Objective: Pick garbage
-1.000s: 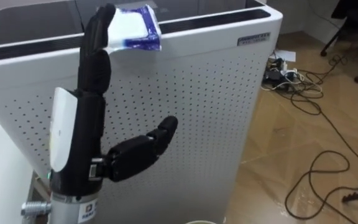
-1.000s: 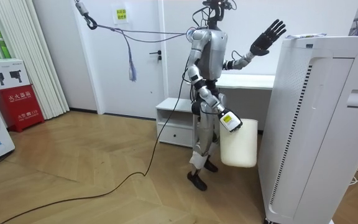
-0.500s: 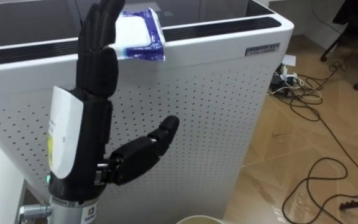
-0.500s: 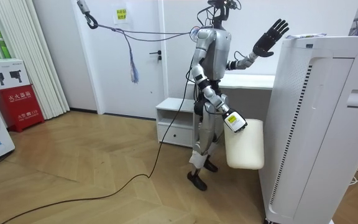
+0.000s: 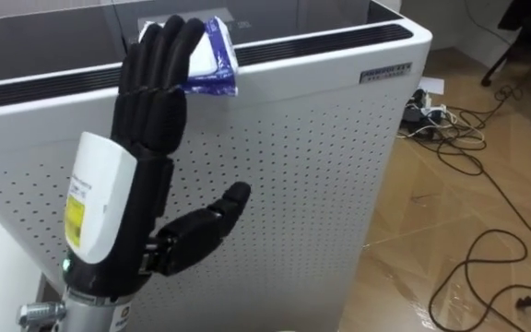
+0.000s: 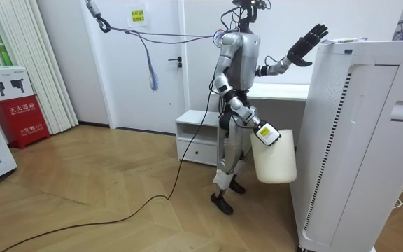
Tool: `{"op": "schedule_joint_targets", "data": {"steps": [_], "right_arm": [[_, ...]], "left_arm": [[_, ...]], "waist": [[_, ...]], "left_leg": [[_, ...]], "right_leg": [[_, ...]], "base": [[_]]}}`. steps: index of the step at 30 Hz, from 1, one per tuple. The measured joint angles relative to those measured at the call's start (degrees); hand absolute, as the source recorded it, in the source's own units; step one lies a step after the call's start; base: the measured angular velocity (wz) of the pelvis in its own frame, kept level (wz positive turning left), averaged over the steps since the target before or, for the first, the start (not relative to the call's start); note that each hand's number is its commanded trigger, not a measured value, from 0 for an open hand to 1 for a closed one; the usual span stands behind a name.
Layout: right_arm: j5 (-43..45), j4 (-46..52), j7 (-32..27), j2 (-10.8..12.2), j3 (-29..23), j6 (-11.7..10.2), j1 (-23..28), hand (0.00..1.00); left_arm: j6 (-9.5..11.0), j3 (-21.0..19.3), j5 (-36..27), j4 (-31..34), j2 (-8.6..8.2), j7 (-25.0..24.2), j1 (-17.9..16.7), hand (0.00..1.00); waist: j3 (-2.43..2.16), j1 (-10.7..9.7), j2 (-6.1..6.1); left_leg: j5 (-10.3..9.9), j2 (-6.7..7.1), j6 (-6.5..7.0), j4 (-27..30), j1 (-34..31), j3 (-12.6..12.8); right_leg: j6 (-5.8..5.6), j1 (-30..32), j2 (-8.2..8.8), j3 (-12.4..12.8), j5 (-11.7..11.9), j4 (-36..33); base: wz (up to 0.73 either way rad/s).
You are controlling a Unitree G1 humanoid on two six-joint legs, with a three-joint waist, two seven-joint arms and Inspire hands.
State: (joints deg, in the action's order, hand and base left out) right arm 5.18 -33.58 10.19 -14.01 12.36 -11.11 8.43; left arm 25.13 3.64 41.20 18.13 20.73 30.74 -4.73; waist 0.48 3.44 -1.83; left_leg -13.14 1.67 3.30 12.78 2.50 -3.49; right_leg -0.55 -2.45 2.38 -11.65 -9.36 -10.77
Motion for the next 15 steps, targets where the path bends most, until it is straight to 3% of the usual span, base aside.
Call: {"op": "schedule_joint_targets", "data": {"steps": [2,10,15], "right_arm": [[0.0,0.9,0.5,-0.3,-0.3,0.0,0.9,1.00],[1.5,1.3,1.3,-1.2,-2.5,0.0,2.2,1.00],[2.3,1.3,1.4,-2.2,-2.5,1.0,2.2,1.00]], "left_arm": [[-0.2,-1.7,0.0,0.0,0.67,-0.1,0.0,0.00],[-1.3,-6.5,1.6,0.6,0.66,0.3,0.0,0.00],[-1.7,-8.7,3.6,3.1,0.77,0.8,0.0,0.00]], "waist": [[-0.02,0.0,-0.15],[-0.14,0.2,-0.98],[-0.11,0.7,-2.64]], "left_leg": [[0.0,0.00,0.00,-0.1,0.5,0.0],[0.0,-0.02,0.00,-0.7,1.4,0.0],[0.0,-0.01,0.00,-1.1,2.1,0.2]], "right_leg": [[0.00,-0.5,-0.01,0.0,0.0,0.2],[-0.07,-1.5,-0.12,0.2,0.0,0.3],[-0.09,-1.5,-0.17,0.5,0.1,0.3]], "base": [[0.00],[0.00],[-0.04]]}}
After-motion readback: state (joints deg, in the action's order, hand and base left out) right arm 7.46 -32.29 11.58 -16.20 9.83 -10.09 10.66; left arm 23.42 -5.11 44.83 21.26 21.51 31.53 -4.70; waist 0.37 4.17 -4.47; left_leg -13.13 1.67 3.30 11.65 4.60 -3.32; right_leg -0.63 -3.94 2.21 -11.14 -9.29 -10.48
